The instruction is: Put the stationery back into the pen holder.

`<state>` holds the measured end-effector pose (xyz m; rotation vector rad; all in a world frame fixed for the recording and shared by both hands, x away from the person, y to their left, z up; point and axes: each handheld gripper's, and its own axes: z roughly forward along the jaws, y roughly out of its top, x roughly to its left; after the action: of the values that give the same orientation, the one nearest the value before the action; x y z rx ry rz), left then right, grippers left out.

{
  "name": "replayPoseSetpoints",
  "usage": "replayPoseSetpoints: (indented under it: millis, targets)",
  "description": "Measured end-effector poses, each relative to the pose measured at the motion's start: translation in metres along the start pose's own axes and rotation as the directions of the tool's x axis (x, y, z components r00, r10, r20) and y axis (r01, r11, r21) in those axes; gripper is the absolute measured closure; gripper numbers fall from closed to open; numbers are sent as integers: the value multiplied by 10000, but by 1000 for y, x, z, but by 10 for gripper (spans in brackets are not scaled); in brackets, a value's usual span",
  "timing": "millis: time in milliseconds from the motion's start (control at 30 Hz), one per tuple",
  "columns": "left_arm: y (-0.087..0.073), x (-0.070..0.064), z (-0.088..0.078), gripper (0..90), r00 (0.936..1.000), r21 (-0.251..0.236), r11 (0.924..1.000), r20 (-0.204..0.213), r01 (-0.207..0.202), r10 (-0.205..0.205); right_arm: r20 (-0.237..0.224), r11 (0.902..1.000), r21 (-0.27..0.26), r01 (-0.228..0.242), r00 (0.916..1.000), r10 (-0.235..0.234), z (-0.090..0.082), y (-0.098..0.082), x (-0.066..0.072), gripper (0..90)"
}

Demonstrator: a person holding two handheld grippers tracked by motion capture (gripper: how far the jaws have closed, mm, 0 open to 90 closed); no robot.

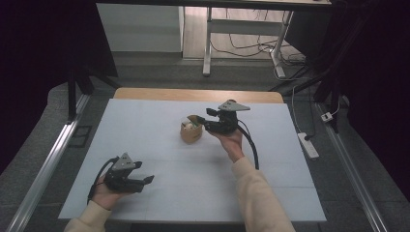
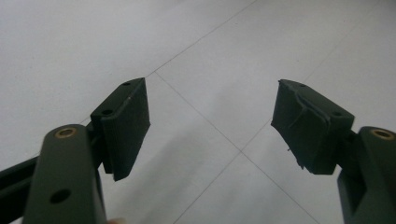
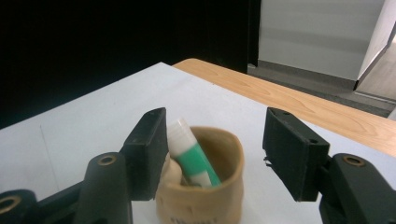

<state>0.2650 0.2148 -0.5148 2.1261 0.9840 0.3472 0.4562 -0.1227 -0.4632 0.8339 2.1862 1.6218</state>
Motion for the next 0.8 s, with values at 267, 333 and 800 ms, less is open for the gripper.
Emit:
replayPoseSetpoints:
  millis: [267, 333, 800]
  targets:
    - [-1, 1, -1, 267, 10000, -52, 10000, -26, 35, -35, 126, 9982, 462, 388, 9991, -394, -34, -11, -5, 399]
    - [-2, 2, -2, 268, 10000, -78, 10000, -52, 56, -57, 127, 9961, 697, 543, 9984, -554, -46, -15, -5, 399]
    - [-3, 3, -3, 268, 9998, -136, 9999, -176, 45, -48, 103, 9801, 1879, 634, 9977, -665, -129, -58, 7, 391]
